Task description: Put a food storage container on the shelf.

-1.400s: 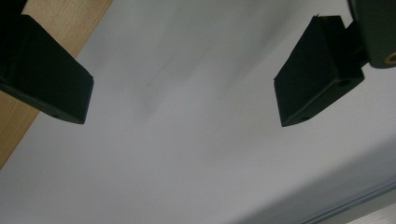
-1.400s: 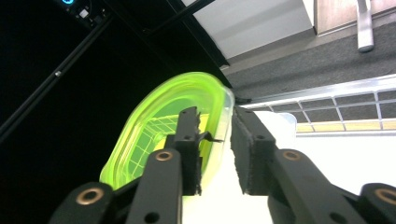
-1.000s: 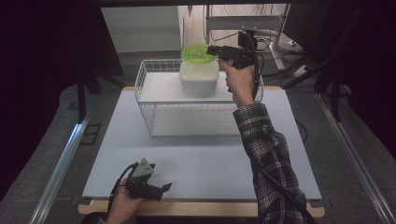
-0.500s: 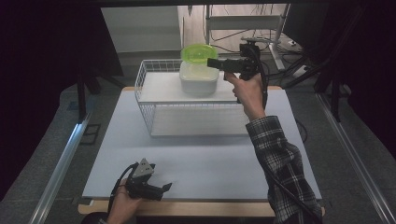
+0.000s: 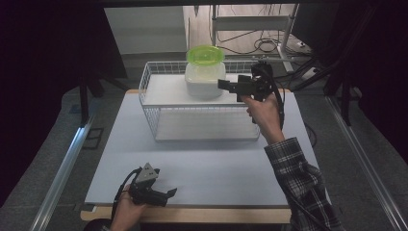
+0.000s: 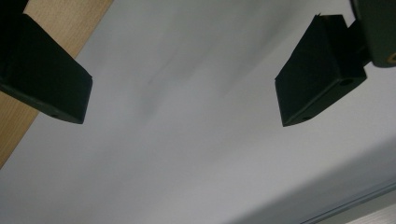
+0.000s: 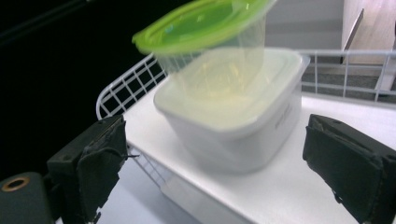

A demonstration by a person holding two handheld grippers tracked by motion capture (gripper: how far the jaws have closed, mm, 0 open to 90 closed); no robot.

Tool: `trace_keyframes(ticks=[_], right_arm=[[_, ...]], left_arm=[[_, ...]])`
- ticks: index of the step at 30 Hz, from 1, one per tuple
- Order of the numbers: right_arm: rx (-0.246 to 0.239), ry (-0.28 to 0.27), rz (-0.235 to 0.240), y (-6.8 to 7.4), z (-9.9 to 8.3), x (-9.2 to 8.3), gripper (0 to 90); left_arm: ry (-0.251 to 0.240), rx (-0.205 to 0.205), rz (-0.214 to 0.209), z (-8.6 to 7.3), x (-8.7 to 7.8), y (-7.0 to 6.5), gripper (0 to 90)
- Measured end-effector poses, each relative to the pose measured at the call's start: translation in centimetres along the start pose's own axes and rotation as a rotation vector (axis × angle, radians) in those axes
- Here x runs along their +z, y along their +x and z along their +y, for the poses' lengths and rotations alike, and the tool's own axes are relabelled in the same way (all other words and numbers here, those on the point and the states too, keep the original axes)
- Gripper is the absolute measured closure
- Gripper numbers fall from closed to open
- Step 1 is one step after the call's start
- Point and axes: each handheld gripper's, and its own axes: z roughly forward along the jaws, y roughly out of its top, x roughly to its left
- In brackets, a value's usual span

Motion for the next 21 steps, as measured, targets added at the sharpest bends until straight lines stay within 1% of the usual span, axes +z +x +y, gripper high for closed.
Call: trace_keyframes(ticks=[8,15,21], right_arm=[[-0.059,0.046,0.01,0.4,-3.1,-1.1,5.5],[-0.091,0.099,0.02,0.6,-6.6,-1.7,5.4],[-0.124,0.126,0.008,0.5,-9.6,-2.2,5.4]], left_arm=[[0.007,-0.008,0.005,0.0,0.1,0.0,0.8],[-0.001,-0.006,0.004,0.0,0.0,-0.1,1.7],[-0.009,-0.005,0.003,0.0,0.0,-0.1,2.5]])
